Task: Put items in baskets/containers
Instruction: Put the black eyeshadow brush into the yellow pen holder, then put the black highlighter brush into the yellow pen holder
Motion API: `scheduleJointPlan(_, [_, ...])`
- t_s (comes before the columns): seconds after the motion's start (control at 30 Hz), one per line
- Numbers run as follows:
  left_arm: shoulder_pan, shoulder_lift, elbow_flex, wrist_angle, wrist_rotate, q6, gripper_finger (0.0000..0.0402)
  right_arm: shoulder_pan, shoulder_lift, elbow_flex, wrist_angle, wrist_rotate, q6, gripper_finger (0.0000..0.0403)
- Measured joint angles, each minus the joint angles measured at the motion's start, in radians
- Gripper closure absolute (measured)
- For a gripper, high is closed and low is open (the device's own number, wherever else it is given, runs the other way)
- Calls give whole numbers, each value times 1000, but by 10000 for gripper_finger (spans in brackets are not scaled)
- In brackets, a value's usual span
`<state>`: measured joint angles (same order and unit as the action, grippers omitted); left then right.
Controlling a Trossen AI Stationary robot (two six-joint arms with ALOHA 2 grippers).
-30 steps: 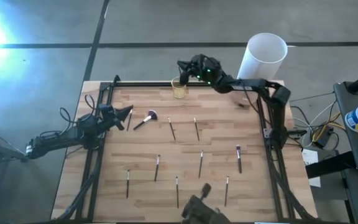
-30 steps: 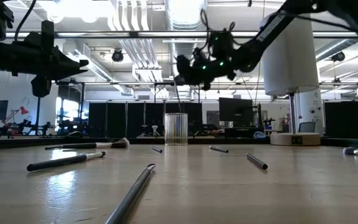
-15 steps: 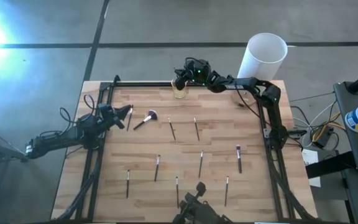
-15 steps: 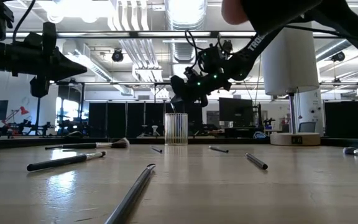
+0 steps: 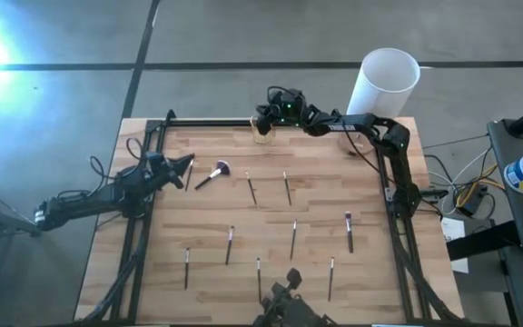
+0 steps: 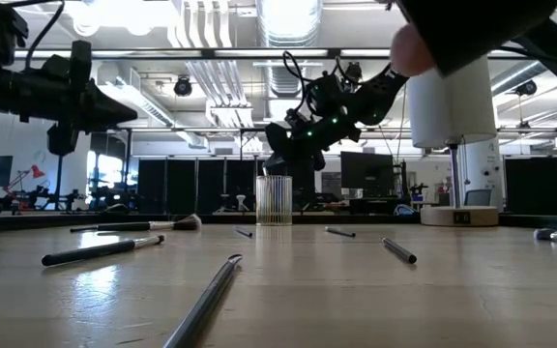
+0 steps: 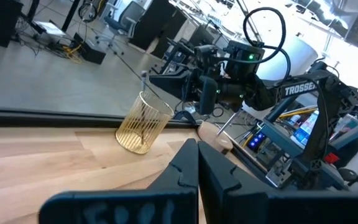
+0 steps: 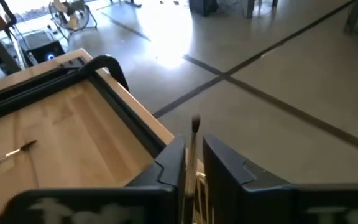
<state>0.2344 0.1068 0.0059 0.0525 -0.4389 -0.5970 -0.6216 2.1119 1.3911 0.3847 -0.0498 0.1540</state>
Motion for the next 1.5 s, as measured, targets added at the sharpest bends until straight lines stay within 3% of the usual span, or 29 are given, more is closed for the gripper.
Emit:
scheduleJointPlan(0.27, [0,14,0,0,6,-8,401,21,-74,20,-129,0,0,293])
scheduleJointPlan(0.37, [0,14,0,4,26,-17,401,38,-140,38,-235,0,-18,309])
scheduleJointPlan(0.6, [0,50,4,8,59,-55,401,124,-312,2,-436,36,-52,388])
scheduleJointPlan(0.8, [0,149,52,4,120,-37,401,216,-436,-137,-387,79,10,394])
scheduleJointPlan(0.93, [0,259,81,0,193,-37,401,262,-503,-273,-262,79,55,395])
scheduleJointPlan(1.1, [0,417,141,9,211,-37,401,284,-600,-446,-95,77,122,395])
scheduleJointPlan(1.3, [2,638,254,6,211,-40,401,288,-734,-586,-80,78,129,395])
scheduleJointPlan(1.5, [44,901,451,-221,213,-119,384,288,-855,-677,-75,79,97,394])
